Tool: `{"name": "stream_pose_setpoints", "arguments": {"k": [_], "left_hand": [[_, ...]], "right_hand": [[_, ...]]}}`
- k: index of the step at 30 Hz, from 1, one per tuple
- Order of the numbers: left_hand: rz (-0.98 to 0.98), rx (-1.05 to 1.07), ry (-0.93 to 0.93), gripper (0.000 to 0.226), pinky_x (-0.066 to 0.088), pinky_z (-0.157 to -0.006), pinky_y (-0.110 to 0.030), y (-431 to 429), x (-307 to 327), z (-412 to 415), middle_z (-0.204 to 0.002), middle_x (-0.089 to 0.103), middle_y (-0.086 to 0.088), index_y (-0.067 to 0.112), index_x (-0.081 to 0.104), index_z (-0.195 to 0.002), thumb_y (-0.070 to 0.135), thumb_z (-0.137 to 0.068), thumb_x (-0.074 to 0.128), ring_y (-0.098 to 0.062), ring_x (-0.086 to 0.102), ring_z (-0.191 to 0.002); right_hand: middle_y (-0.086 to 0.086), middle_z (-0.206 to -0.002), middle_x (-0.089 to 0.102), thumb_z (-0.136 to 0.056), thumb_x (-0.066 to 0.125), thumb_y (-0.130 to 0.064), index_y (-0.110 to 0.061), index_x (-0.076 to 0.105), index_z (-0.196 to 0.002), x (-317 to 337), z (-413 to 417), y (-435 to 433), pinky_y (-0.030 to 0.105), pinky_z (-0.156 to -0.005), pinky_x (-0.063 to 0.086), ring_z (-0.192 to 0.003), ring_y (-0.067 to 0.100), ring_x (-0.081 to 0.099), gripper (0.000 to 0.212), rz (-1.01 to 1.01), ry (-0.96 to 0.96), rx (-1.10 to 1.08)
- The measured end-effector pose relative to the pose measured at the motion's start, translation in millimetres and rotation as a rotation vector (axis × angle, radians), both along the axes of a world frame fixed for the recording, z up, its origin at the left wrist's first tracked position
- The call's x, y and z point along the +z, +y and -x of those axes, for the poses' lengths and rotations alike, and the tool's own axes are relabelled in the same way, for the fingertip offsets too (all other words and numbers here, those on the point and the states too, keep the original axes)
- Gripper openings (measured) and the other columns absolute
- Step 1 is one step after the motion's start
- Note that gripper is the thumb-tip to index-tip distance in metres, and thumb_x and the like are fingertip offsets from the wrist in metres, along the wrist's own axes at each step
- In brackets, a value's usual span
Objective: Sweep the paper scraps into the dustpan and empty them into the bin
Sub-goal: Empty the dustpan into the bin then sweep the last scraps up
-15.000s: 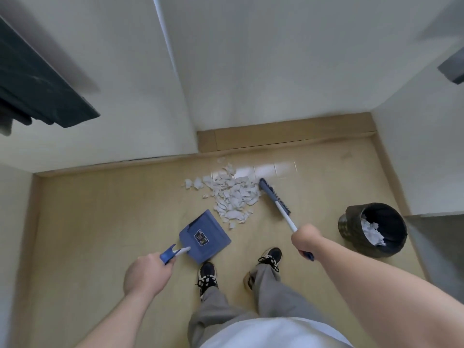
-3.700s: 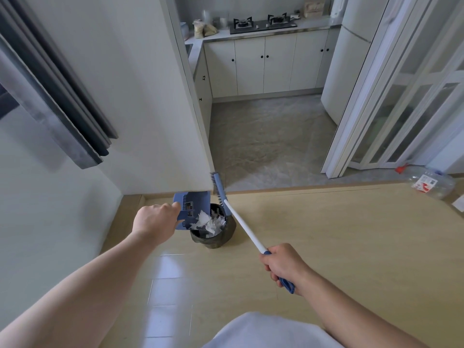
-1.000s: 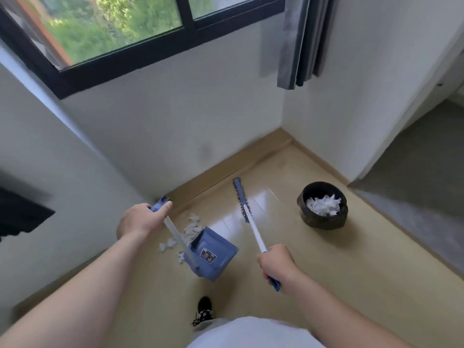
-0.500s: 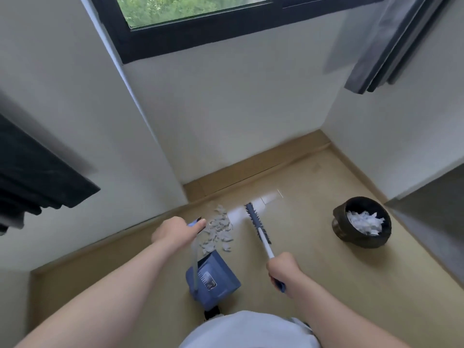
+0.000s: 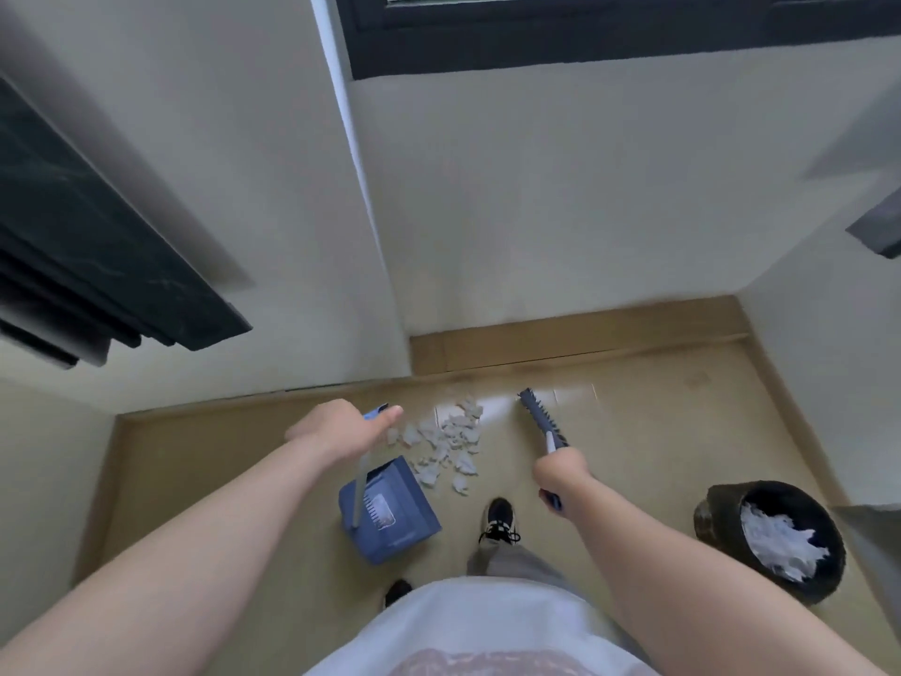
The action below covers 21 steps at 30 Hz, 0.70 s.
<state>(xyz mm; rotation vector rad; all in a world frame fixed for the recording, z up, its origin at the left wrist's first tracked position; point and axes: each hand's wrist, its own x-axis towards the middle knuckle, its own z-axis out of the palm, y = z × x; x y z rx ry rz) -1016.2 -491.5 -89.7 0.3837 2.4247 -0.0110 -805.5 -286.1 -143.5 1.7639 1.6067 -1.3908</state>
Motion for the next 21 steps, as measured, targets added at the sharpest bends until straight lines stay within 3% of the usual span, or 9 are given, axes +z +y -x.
{"name": "stream_pose_setpoints", "arguments": {"k": [6, 9, 11, 13, 14, 17, 19, 20, 21], "left_hand": [[0.050, 0.175, -0.005, 0.077, 0.034, -0.057, -0.026, -4, 1, 10, -0.066, 0.053, 0.002, 0.016, 0.045, -0.066, 0.092, -0.077, 0.034, -0.019, 0.053, -0.058], [0.084, 0.241, 0.021, 0.077, 0.032, -0.056, -0.026, -15, 1, 9, -0.065, 0.053, 0.003, 0.017, 0.041, -0.065, 0.093, -0.076, 0.034, -0.019, 0.051, -0.056], [0.101, 0.251, 0.051, 0.075, 0.031, -0.055, -0.026, -22, 0, 7, -0.063, 0.051, 0.004, 0.018, 0.038, -0.065, 0.092, -0.077, 0.033, -0.019, 0.049, -0.055], [0.124, 0.264, 0.076, 0.074, 0.031, -0.054, -0.026, -30, 0, 6, -0.063, 0.051, 0.004, 0.018, 0.038, -0.065, 0.091, -0.079, 0.032, -0.018, 0.049, -0.054], [0.134, 0.267, 0.088, 0.074, 0.032, -0.054, -0.026, -33, 0, 5, -0.064, 0.053, 0.004, 0.019, 0.038, -0.065, 0.091, -0.079, 0.032, -0.018, 0.051, -0.055], [0.162, 0.284, 0.109, 0.074, 0.034, -0.054, -0.024, -44, -1, 7, -0.066, 0.058, 0.004, 0.019, 0.042, -0.064, 0.090, -0.079, 0.030, -0.017, 0.054, -0.057], [0.171, 0.297, 0.114, 0.075, 0.035, -0.055, -0.024, -53, -3, 8, -0.067, 0.060, 0.003, 0.019, 0.044, -0.064, 0.091, -0.079, 0.029, -0.018, 0.056, -0.058], [0.171, 0.302, 0.113, 0.075, 0.036, -0.055, -0.024, -59, -5, 8, -0.067, 0.060, 0.003, 0.019, 0.044, -0.064, 0.091, -0.079, 0.029, -0.018, 0.056, -0.058], [0.169, 0.311, 0.112, 0.076, 0.036, -0.055, -0.024, -64, -7, 8, -0.067, 0.060, 0.003, 0.019, 0.044, -0.063, 0.091, -0.078, 0.028, -0.018, 0.057, -0.058]], "right_hand": [[0.006, -0.075, 0.050, -0.096, 0.050, -0.006, -0.015, 0.041, -0.070, -15, 43, 55, 0.035, -0.080, 0.057, -0.068, 0.022, 0.053, 0.029, 0.057, -0.072, 0.201], [0.004, -0.073, 0.047, -0.097, 0.048, -0.005, -0.017, 0.039, -0.068, -25, 69, 61, 0.033, -0.079, 0.056, -0.069, 0.022, 0.052, 0.033, 0.033, -0.114, 0.407], [0.004, -0.066, 0.045, -0.098, 0.045, -0.002, -0.016, 0.042, -0.069, -28, 87, 54, 0.027, -0.057, 0.052, -0.059, 0.020, 0.050, 0.032, 0.001, -0.160, 0.567], [0.005, -0.058, 0.042, -0.098, 0.040, 0.003, -0.012, 0.046, -0.071, -30, 103, 45, 0.022, -0.034, 0.034, -0.040, 0.016, 0.037, 0.031, -0.020, -0.215, 0.682], [0.005, -0.056, 0.041, -0.098, 0.039, 0.004, -0.010, 0.047, -0.072, -30, 110, 41, 0.019, -0.029, 0.028, -0.035, 0.014, 0.033, 0.031, -0.026, -0.238, 0.745], [0.009, -0.062, 0.056, -0.097, 0.043, 0.002, -0.003, 0.053, -0.086, -35, 122, 30, 0.021, -0.032, 0.034, -0.035, 0.014, 0.040, 0.016, -0.045, -0.309, 0.908], [0.017, -0.096, 0.070, -0.095, 0.043, 0.001, -0.004, 0.051, -0.085, -36, 124, 24, 0.022, -0.044, 0.046, -0.047, 0.016, 0.049, 0.014, -0.054, -0.305, 0.906], [0.017, -0.112, 0.069, -0.095, 0.042, 0.000, -0.005, 0.050, -0.077, -35, 122, 22, 0.023, -0.052, 0.050, -0.054, 0.017, 0.053, 0.020, -0.065, -0.295, 0.935], [0.015, -0.116, 0.067, -0.096, 0.040, -0.002, -0.006, 0.047, -0.073, -34, 119, 20, 0.023, -0.057, 0.052, -0.060, 0.017, 0.055, 0.024, -0.062, -0.292, 0.996]]}}
